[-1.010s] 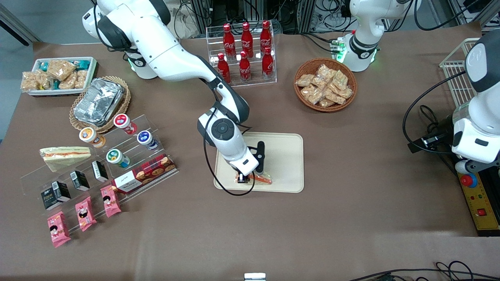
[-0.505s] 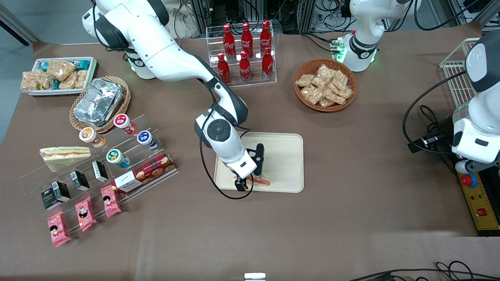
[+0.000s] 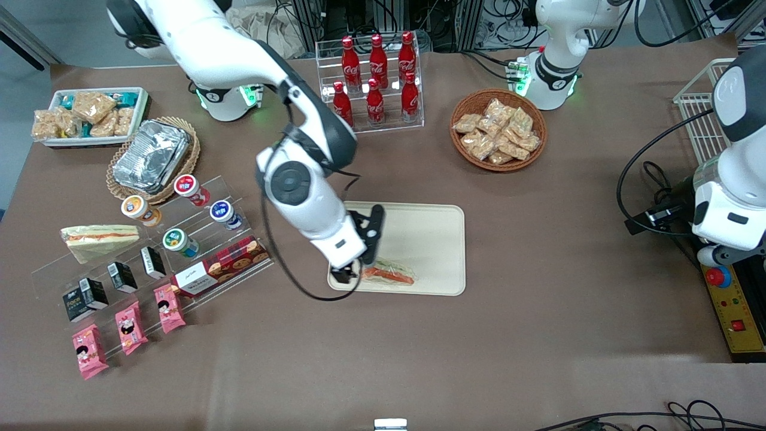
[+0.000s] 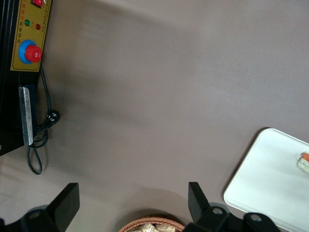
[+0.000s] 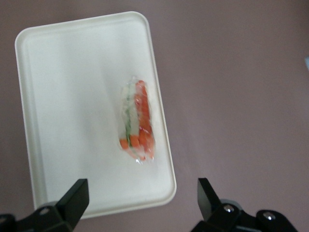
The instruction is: Place sandwich on tray
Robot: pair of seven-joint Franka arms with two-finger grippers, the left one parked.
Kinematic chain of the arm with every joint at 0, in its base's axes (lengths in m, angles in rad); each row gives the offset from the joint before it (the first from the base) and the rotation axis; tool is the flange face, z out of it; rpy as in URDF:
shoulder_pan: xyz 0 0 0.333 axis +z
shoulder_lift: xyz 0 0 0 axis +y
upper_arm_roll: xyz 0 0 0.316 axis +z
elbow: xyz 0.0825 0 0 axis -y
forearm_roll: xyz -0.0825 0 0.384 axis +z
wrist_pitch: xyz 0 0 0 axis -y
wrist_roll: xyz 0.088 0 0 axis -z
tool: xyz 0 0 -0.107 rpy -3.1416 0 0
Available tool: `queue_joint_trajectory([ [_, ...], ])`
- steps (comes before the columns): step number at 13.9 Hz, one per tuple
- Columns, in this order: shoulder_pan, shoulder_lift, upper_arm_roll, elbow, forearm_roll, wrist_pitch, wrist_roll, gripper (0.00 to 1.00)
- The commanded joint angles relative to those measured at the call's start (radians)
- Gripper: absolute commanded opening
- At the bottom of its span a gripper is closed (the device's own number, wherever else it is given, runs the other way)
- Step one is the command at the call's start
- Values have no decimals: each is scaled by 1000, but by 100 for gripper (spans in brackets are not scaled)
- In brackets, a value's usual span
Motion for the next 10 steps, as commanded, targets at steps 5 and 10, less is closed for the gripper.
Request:
queue_joint_trajectory([
  [5,-99,-113,-94,-27,-11,-150,373,100],
  [10,-100,-184,-284,-49,-30,-260,581,100],
])
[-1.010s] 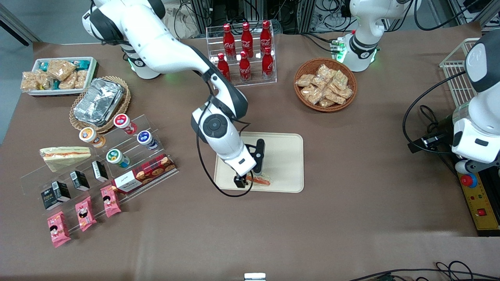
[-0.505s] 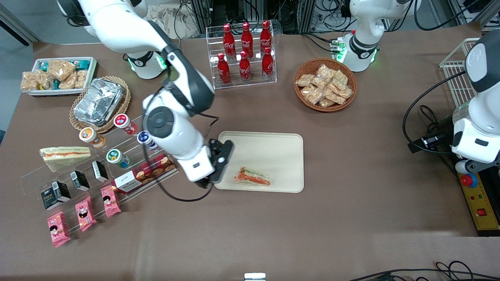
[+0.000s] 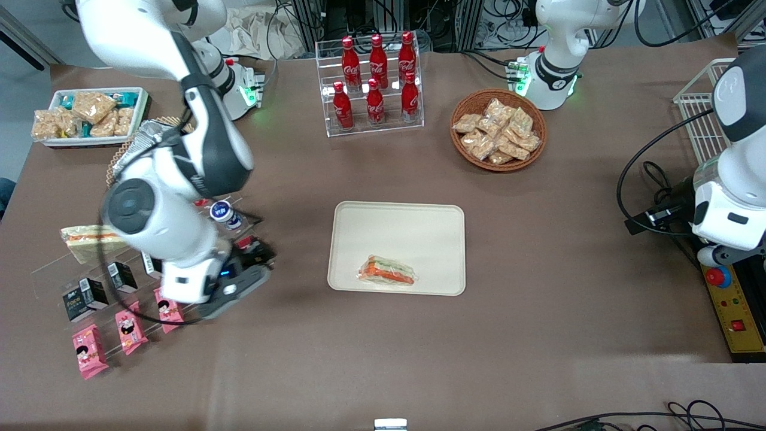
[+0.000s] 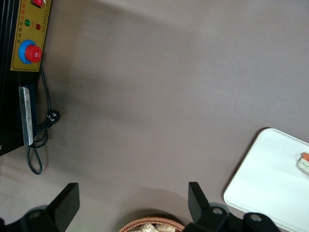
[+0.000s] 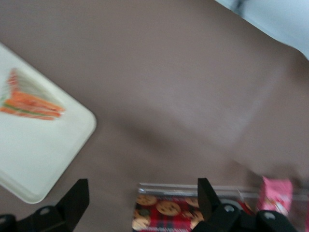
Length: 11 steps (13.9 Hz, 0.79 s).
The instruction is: Place sandwich on tray
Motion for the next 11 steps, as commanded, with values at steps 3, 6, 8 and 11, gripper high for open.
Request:
queue_joint_trajectory([
  [3,8,-159,-99,-99,-159,-62,249,100],
  [6,-26,-292,-111,-209,-172,-60,261,100],
  [8,-82,-372,-112,-258,-172,-69,260,100],
  [11,-171,-475,-104,-324,-172,-72,234,100],
])
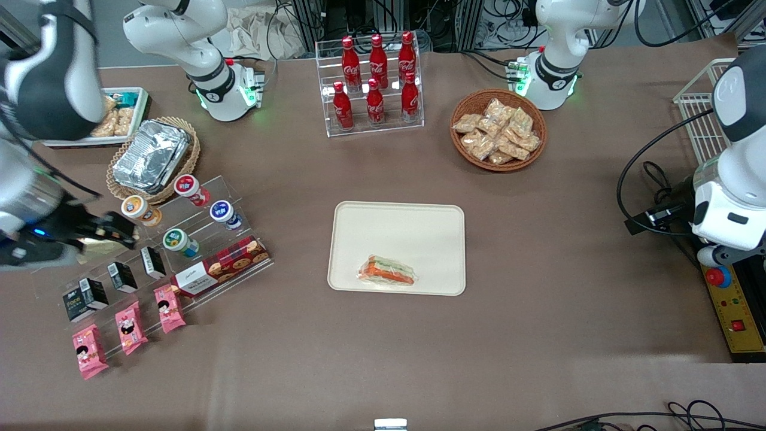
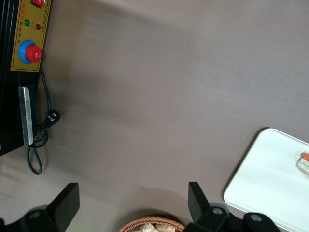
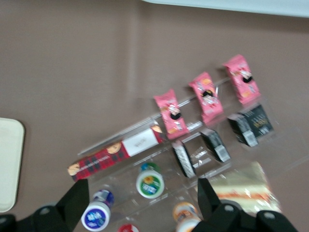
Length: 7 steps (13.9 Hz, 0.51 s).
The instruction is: Place sandwich on tray
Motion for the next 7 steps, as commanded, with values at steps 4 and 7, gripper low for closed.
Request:
queue_joint_trajectory([
  [4,-171,-163,90,-115,-21,-25,-49,100],
  [7,-302,-174,197,-108,-47,-101,-50,100],
])
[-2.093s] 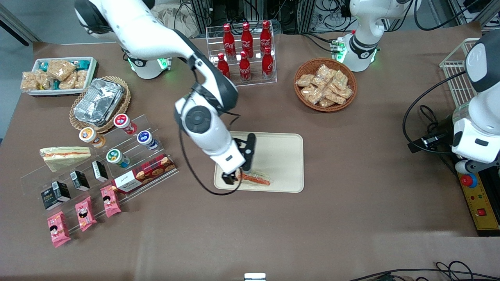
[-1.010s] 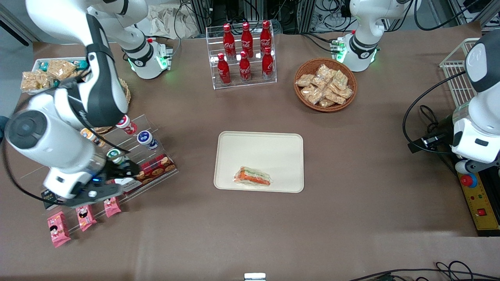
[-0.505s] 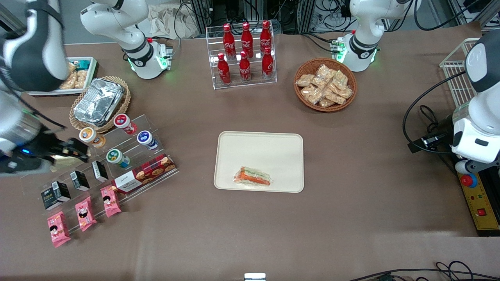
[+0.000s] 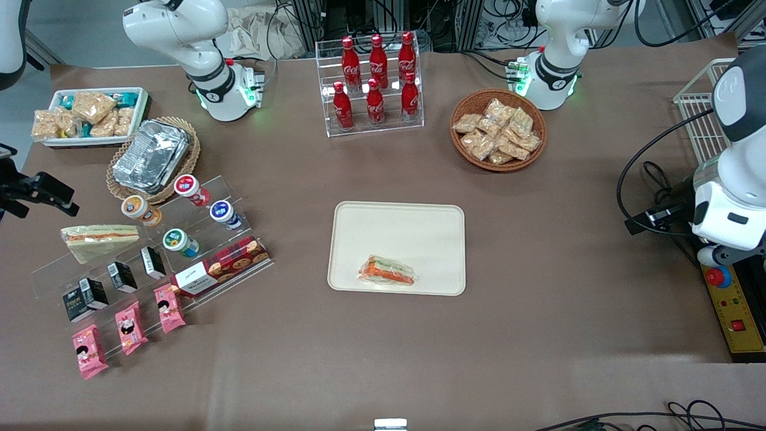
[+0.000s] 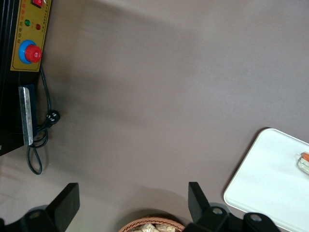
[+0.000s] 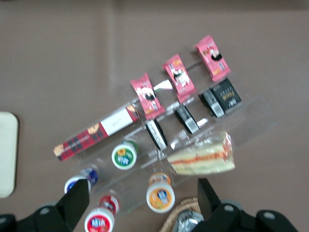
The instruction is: Place sandwich on tray
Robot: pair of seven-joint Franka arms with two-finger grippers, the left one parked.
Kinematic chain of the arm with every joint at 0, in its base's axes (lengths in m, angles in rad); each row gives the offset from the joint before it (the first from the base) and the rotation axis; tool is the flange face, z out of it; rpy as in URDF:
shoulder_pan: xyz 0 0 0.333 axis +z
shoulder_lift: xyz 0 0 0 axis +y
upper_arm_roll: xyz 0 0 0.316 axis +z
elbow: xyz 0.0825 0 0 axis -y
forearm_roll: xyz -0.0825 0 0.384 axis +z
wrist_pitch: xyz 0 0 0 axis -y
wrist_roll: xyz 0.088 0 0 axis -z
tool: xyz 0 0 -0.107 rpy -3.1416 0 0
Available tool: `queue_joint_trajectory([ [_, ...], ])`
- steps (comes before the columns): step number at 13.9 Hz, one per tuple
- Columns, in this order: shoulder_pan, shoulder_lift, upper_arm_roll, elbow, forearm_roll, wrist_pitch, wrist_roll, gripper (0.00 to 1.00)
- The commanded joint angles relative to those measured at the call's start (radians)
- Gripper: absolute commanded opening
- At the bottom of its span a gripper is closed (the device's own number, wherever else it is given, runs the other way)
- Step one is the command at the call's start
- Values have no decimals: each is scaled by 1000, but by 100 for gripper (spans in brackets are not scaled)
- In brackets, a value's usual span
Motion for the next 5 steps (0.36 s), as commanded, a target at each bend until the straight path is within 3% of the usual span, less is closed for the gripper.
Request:
queue_joint_trajectory([
  [1,-71,-25,62,-13,-31,-55,1,100],
  [5,-149,-21,114,-13,-31,-98,9,100],
])
